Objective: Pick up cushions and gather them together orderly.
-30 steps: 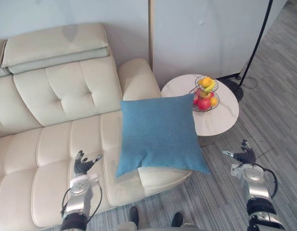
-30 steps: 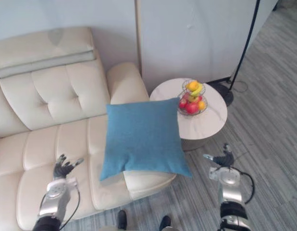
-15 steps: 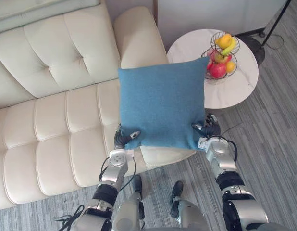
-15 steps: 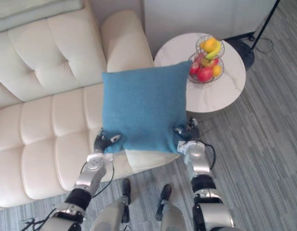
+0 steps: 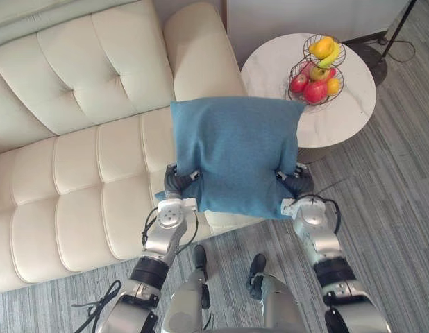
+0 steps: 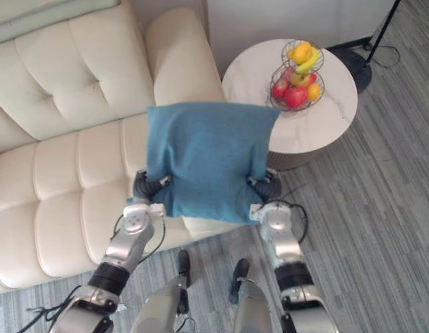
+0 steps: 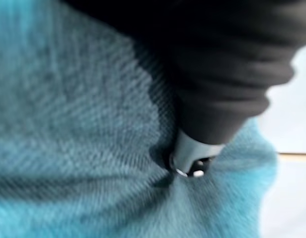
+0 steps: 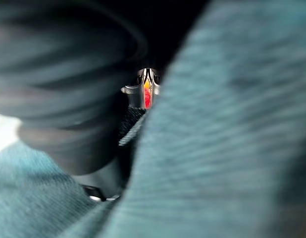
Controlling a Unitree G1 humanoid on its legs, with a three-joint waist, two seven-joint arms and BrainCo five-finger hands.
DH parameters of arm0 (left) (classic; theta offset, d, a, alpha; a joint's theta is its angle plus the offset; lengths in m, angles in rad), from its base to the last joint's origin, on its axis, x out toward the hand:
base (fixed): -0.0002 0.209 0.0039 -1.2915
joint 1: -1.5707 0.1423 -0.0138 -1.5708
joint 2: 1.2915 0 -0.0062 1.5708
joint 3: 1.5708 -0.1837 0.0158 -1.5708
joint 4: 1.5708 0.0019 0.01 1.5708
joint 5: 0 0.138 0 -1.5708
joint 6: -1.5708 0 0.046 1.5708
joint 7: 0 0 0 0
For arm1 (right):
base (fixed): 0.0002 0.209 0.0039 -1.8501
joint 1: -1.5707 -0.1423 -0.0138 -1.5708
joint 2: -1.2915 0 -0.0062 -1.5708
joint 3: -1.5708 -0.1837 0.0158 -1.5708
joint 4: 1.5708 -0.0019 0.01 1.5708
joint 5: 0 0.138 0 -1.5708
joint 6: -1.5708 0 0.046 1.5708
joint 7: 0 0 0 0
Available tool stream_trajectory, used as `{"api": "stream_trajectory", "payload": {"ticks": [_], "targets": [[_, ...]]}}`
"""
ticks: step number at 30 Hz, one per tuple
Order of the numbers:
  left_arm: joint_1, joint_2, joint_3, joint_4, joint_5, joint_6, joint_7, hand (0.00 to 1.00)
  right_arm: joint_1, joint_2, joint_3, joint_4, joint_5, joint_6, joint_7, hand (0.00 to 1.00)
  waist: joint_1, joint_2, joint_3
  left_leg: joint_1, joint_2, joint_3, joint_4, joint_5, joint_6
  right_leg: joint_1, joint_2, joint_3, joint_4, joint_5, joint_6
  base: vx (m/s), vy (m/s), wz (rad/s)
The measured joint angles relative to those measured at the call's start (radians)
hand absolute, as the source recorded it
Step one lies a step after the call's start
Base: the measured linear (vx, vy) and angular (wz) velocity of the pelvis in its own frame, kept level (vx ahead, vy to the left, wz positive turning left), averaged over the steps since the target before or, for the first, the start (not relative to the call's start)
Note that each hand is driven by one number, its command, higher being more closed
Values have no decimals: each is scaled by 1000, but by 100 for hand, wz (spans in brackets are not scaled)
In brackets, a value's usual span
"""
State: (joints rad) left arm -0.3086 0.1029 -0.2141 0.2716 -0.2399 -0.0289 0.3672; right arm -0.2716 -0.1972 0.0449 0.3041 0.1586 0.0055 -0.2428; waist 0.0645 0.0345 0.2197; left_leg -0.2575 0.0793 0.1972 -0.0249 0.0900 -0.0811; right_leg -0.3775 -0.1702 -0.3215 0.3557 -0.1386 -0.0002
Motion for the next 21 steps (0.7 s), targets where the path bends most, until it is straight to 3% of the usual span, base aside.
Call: {"api": "stream_trajectory", "payload": {"ticks": [7, 11, 16, 21], "targets": [[207, -1, -33, -159, 0, -1, -43, 100, 245, 46, -10, -218, -1, -3, 10, 100, -14, -2, -47, 95, -10, -4, -44, -1, 1, 107, 1, -19, -49, -3, 15, 50, 33, 6], [369, -2, -26, -278, -10, -2, -50, 100, 367, 112, -11, -321, -1, -15, 46, 100, -14, -4, -119, 138, -7, -10, -61, -1, 1, 177, 14, -38, -105, 3, 23, 92, 8, 13], [518, -2, -16, -434, -42, -8, -88, 100, 458, 129, -1, -455, -3, -52, 82, 100, -5, -5, -172, 182, -3, -12, -62, -16, 9, 252, 29, -46, -164, 20, 33, 33, 3, 4], [599, -3, -16, -478, -76, -25, -115, 100, 526, 146, 14, -496, -26, -92, 95, 100, -1, -15, -200, 210, -3, -14, -29, -50, 13, 314, 34, -48, -194, 28, 38, -5, 3, 1]]}}
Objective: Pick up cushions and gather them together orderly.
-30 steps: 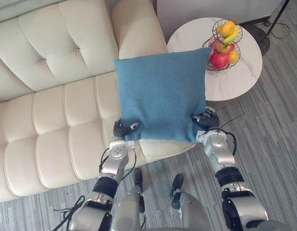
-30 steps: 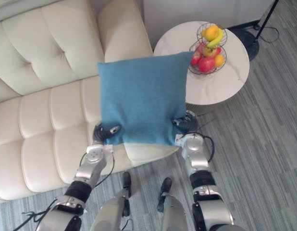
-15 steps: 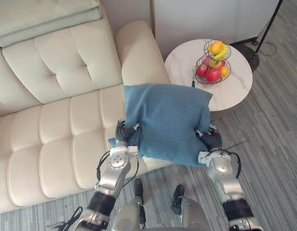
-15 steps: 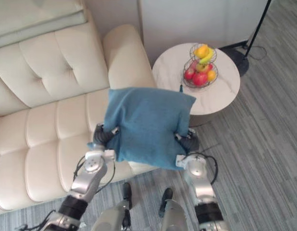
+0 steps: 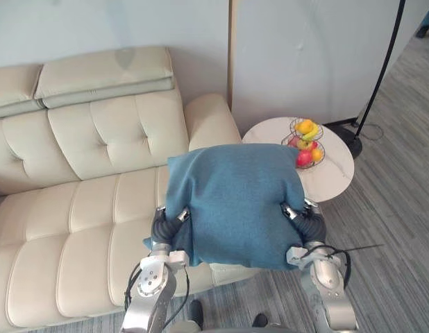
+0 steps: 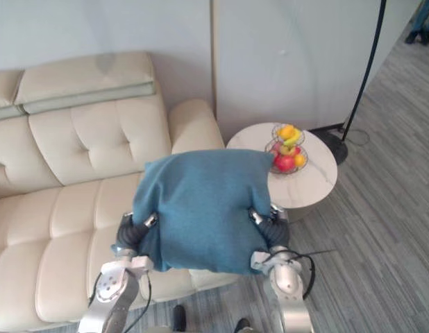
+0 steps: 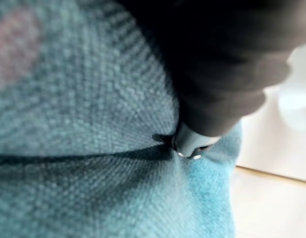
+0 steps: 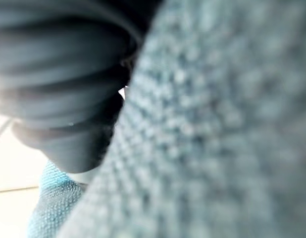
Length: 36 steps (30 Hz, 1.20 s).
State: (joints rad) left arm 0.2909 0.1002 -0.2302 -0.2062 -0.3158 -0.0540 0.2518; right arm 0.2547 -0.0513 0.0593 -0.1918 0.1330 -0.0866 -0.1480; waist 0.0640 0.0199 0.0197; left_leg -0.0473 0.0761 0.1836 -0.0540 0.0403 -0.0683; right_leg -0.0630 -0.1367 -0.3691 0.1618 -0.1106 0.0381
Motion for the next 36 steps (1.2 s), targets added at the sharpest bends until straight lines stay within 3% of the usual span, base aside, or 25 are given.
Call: {"api": "stream_trajectory", "payload": {"ticks": [4, 6, 8, 10, 12, 14, 15, 16, 18, 20, 21, 22, 23, 24, 25, 27, 28, 29, 30, 31, 32, 36], "targets": [[19, -1, -8, 0, 0, 0, 0, 100, 22, 2, 6, 0, -17, -12, -9, 100, 1, -4, 5, -101, 1, -66, 180, -66, -2, 24, -10, -66, 9, -6, 4, -40, 10, 45], [17, -7, -10, 1, 0, 0, 0, 100, 21, -3, 2, 7, -21, -20, -21, 100, -1, 0, 8, -148, 1, -97, 192, -83, -9, 19, -16, -126, 9, -6, 2, -85, 19, 91], [2, -9, -35, 30, -1, -2, -1, 100, 20, -12, -29, 18, -50, -21, -34, 100, -6, -13, 16, -186, 52, 68, 213, -108, 16, 22, -58, -214, 0, -1, 1, -65, 74, 101], [-24, -12, -55, 86, -9, -1, -2, 100, -13, -27, -51, 67, -58, -22, -53, 100, -11, -15, 18, -212, 97, 151, 244, -96, 43, 19, -109, -252, 8, 7, 14, -43, 187, 81], [-32, -21, -66, 119, -22, -1, -2, 100, -47, -45, -61, 120, -80, -21, -66, 100, -12, -10, 14, -213, 160, 189, 252, -87, 39, 19, -151, -260, 3, 31, 51, -15, 307, 41], [-32, -37, -78, 139, -23, -1, -2, 100, -54, -63, -75, 162, -92, -20, -71, 100, -15, 12, 4, -209, 228, 204, 246, -64, 11, 22, -180, -262, -12, 72, 104, 78, 515, 18], [-37, -45, -96, 158, -23, -1, -2, 100, -54, -71, -96, 177, -93, -16, -77, 100, -17, 37, -6, -193, 255, 229, 230, -5, -83, 32, -190, -262, -33, 105, 151, 96, 408, 21], [-48, -38, -100, 172, -25, -1, -2, 100, -57, -62, -103, 189, -94, -14, -81, 100, -22, 29, -7, -196, 236, 229, 233, -4, -111, 40, -213, -262, -42, 120, 156, 93, 409, 36], [-90, -6, -104, 222, -39, 0, -3, 100, -55, -15, -117, 213, -96, 6, -90, 100, -36, -28, 6, -206, 154, 229, 274, -47, -48, 72, -272, -252, -113, 261, 132, 75, 425, 37], [-94, 10, -105, 235, -40, 2, -3, 100, -53, 10, -126, 215, -114, 23, -91, 100, -32, -36, 14, -233, 140, 219, 404, -149, -10, 76, -314, -227, -79, 375, 132, 126, 639, 12], [-94, 10, -107, 239, -40, 2, -5, 100, -51, 11, -128, 219, -128, 25, -92, 100, -30, -37, 16, -231, 135, 219, 432, -176, -3, 74, -333, -220, -52, 390, 131, 130, 645, 2], [-95, 10, -116, 248, -41, 3, -15, 100, -56, 10, -133, 245, -135, 25, -98, 100, -28, -37, 19, -216, 113, 228, 478, -236, 27, 34, -394, -213, 56, 439, 68, 89, 418, -7], [-95, 11, -117, 248, -40, 3, -16, 100, -65, 8, -133, 260, -134, 26, -99, 100, -26, -34, 24, -204, 106, 239, 476, -246, 34, 10, -413, -207, 97, 456, 6, 126, 556, -18], [-98, 14, -114, 248, -39, 2, -16, 100, -87, 5, -134, 293, -134, 27, -98, 100, -30, -15, 46, -173, 106, 241, 468, -265, 52, -81, -403, -98, 302, 309, -59, 99, 349, -13], [-102, 14, -113, 248, -39, 3, -16, 100, -85, 12, -134, 298, -134, 28, -99, 100, -43, -8, 64, -130, 91, 240, 432, -269, 62, -139, -324, 0, 453, 150, 10, 94, 309, 0], [-101, 15, -113, 248, -39, 5, -16, 100, -77, 11, -135, 298, -134, 28, -99, 100, -60, -10, 72, -78, 52, 244, 370, -257, 82, -171, -218, 48, 511, 20, 41, 93, 255, 27], [-103, 16, -113, 248, -38, 8, -18, 100, -77, 9, -135, 298, -133, 28, -98, 100, -69, -24, 66, -44, 6, 255, 310, -233, 84, -183, -112, 60, 445, -48, 49, 124, 228, 24], [-104, 15, -113, 248, -37, 10, -18, 100, -78, 9, -135, 298, -133, 28, -98, 100, -68, -29, 68, -29, -14, 260, 292, -230, 85, -183, -85, 47, 410, -66, 40, 117, 140, 10], [-104, 14, -114, 248, -34, 15, -18, 100, -76, 2, -135, 298, -133, 28, -98, 100, -64, -32, 68, -9, -43, 265, 272, -229, 87, -178, -34, 46, 316, -93, 7, 144, 92, -1], [-104, 14, -114, 247, -29, 16, -18, 100, -76, 2, -135, 298, -133, 28, -98, 100, -62, -30, 66, -8, -49, 264, 271, -229, 87, -173, -18, 56, 273, -95, -14, 181, 60, 11], [-107, 4, -114, 247, -23, 24, -18, 100, -73, 2, -135, 297, -133, 28, -100, 100, -64, -13, 66, -8, -52, 243, 278, -229, 87, -140, 4, 62, 211, -82, -53, 193, 50, 13], [-99, 2, -117, 243, -10, 34, -22, 100, -16, 10, -134, 238, -133, 29, -99, 100, -54, -12, 67, -6, -29, 213, 377, -229, 85, -28, 13, 29, 133, -69, -54, 205, -5, 37]]}}
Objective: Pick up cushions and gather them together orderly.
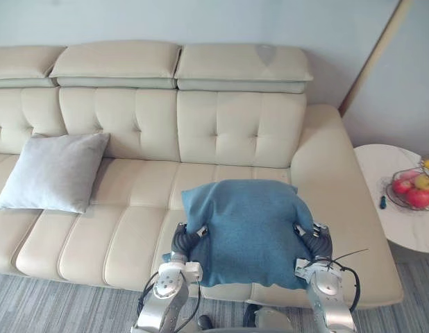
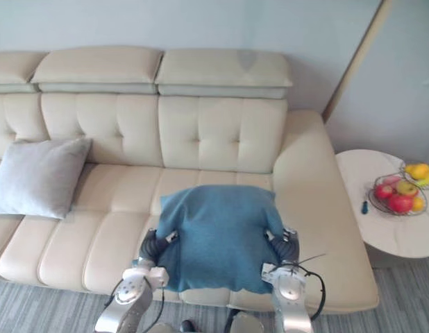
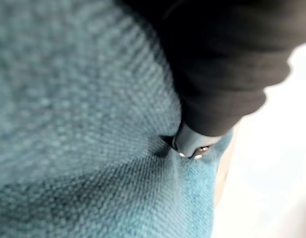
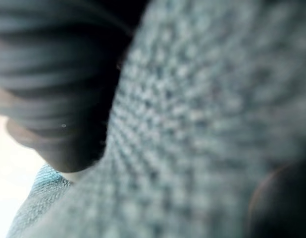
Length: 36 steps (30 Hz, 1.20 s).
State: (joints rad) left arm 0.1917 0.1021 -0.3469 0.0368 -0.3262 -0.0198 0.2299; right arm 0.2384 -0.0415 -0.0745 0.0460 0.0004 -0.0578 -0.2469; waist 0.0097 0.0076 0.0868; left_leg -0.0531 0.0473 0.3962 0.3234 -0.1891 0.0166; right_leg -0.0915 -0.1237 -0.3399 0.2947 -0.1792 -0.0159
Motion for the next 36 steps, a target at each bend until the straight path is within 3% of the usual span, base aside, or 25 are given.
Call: {"api": "stream_trajectory", "payload": {"ticks": [2, 3, 5, 6, 7, 8, 10, 13, 18, 24, 32, 36], "targets": [[17, -1, -1, -19, 0, 5, -2, 100, 20, -1, 1, -46, 0, 0, 0, 100, 3, -2, 1, -15, 20, -1, 106, -1, 0, 59, 2, -9, -44, 6, -3, 151, -9, 14], [32, -3, 0, -50, -1, 5, -8, 100, 20, -3, 1, -75, 0, -2, 0, 100, 18, -14, 4, -78, 57, -8, 240, -22, -3, 95, 2, -1, -80, 11, -5, 71, 26, -14], [36, -7, 2, -72, 0, 5, -15, 100, 9, -4, -1, -75, 0, -3, -4, 100, 33, -10, -4, -101, 89, -49, 215, -47, -12, 94, 3, 19, -81, 11, -5, 99, 66, -33], [37, -16, 10, -87, 0, 5, -16, 100, 7, -6, 0, -75, 0, -3, -4, 100, 39, -4, -8, -103, 121, -87, 132, -23, -24, 93, 5, 29, -82, 13, -3, 119, 140, -36], [38, -25, 12, -93, 1, 5, -17, 100, 8, -10, 0, -75, 0, -3, -5, 100, 40, 15, -20, -99, 151, -123, 36, 72, -40, 92, 18, 43, -91, 20, 10, 105, 152, -39], [39, -28, 14, -92, 2, 6, -17, 100, 7, -10, 0, -73, 0, -1, -6, 100, 43, 21, -24, -87, 145, -150, 24, 71, -72, 91, 18, 60, -98, 24, 18, 115, 204, -47], [51, -25, 17, -104, 11, 6, -17, 100, 11, 1, 1, -74, -1, -1, -8, 100, 38, 0, -34, -64, 103, -143, -46, 74, -76, 92, -5, 90, -152, 52, 57, 86, 212, -25], [67, -23, 14, -104, 11, 10, -17, 100, 26, 3, 1, -74, -2, -1, -8, 100, 33, -17, -34, -44, 72, -132, -85, 74, -76, 97, -26, 102, -175, 66, 78, 17, 160, -6], [95, -12, 6, -104, 14, 10, -17, 100, 46, 10, 16, -74, -24, -1, -10, 100, 34, -13, -38, 6, 48, -123, -168, 86, -81, 94, -37, 126, -177, 69, 83, -32, 56, -8], [66, -5, -9, -104, 25, 10, 29, 100, 6, -1, 43, -65, -80, 11, -63, 100, 33, -12, -36, -34, 54, -102, -254, 154, -93, -1, -26, 138, -175, 93, 78, -78, -30, -13], [-271, -5, 36, -100, 51, 10, 165, 100, -327, -57, 90, 28, -119, 47, -167, 100, 40, -7, 1, -248, 67, -72, -258, 223, -82, -253, -10, 183, -136, 157, 63, -101, -19, -14], [-612, 28, 61, 4, 51, -21, 281, 100, -658, -127, 92, 120, -160, 79, -246, 100, 51, -1, 4, -363, 63, -78, -308, 296, -72, -395, -13, 178, -110, 186, 56, -108, 6, 8]]}}
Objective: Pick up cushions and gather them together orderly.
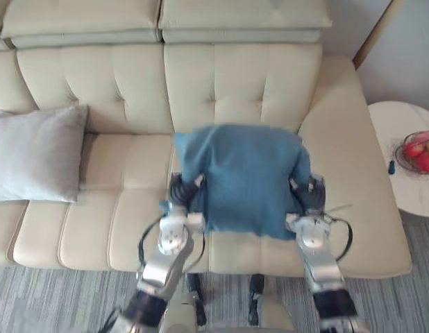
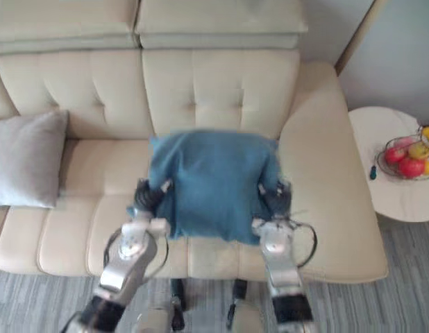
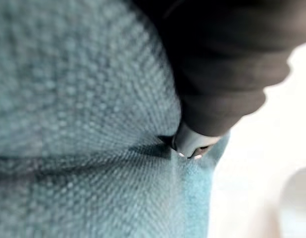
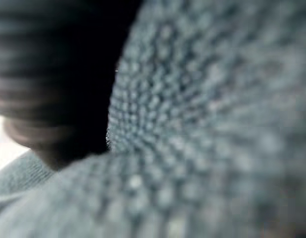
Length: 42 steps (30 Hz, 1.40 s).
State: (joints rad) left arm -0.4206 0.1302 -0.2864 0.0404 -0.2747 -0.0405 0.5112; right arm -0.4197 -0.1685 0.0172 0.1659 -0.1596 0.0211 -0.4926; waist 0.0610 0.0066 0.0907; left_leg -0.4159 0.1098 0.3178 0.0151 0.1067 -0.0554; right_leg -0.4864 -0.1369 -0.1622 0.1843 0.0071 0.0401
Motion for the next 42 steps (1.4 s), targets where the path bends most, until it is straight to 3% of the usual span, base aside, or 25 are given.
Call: {"api": "stream_trajectory", "payload": {"ticks": [4, 5, 6, 10, 13, 18, 25, 33, 39, 42], "targets": [[-236, 6, 48, 143, 2, -42, 69, 100, -247, -30, -5, 89, -35, 8, -51, 100, 0, 12, 17, -51, -3, -10, -18, 34, 2, -63, -3, -7, 22, 8, -3, -56, 12, 8], [-314, 6, 67, 195, 1, -44, 94, 0, -332, -33, -12, 130, -38, 9, -76, 100, -1, 16, 20, -77, -4, -15, -22, 46, 0, -92, -4, -11, 31, 8, -4, -47, 11, 9], [-339, 5, 73, 211, 1, -44, 100, 0, -358, -33, -16, 145, -38, 10, -81, 0, -1, 17, 24, -81, -4, -17, -29, 52, -1, -100, -4, -12, 35, 8, -4, -46, 0, 14], [-598, -12, 155, 422, 5, -43, 160, 0, -607, -26, -89, 338, -25, 31, -145, 0, 1, 39, 84, -145, -4, -42, -82, 114, -13, -189, -4, -35, 68, 12, -11, -50, -15, 13], [-696, -31, 212, 529, 3, -33, 160, 0, -706, -24, -133, 440, 78, 42, -140, 0, -1, 49, 117, -169, -2, -52, -103, 136, -23, -218, -3, -46, 76, 16, -16, -24, -16, 9], [-768, -37, 302, 697, -2, 12, 110, 0, -839, -25, -141, 621, 215, 65, -56, 0, -7, 55, 177, -220, 3, -49, -116, 155, -33, -285, 3, -45, 94, 17, -18, 22, -25, -2], [-780, -56, 321, 842, 0, 40, 31, 0, -904, -45, -111, 757, 249, 64, 17, 0, -17, 53, 257, -290, 19, -51, -116, 169, -50, -354, 16, -49, 93, 29, -34, 38, -42, -3], [-698, -19, 344, 795, 40, 8, -23, 0, -847, -46, -114, 740, 280, 6, 44, 0, -24, 53, 272, -273, 21, -39, -116, 170, -51, -348, 18, -40, 101, 29, -35, 12, -25, -2], [-510, 35, 383, 642, 39, 3, -35, 0, -587, -93, -125, 522, 234, -7, 86, 0, -25, 49, 273, -202, 21, -31, -97, 154, -44, -283, 13, -34, 139, 1, -36, -16, -40, 4], [-358, 108, 409, 494, 24, -28, -39, 0, -381, -147, -102, 303, 197, -13, 126, 0, -25, 33, 272, -163, 30, -30, -54, 117, -34, -238, 12, -34, 170, -28, -36, -17, -78, 3]]}}
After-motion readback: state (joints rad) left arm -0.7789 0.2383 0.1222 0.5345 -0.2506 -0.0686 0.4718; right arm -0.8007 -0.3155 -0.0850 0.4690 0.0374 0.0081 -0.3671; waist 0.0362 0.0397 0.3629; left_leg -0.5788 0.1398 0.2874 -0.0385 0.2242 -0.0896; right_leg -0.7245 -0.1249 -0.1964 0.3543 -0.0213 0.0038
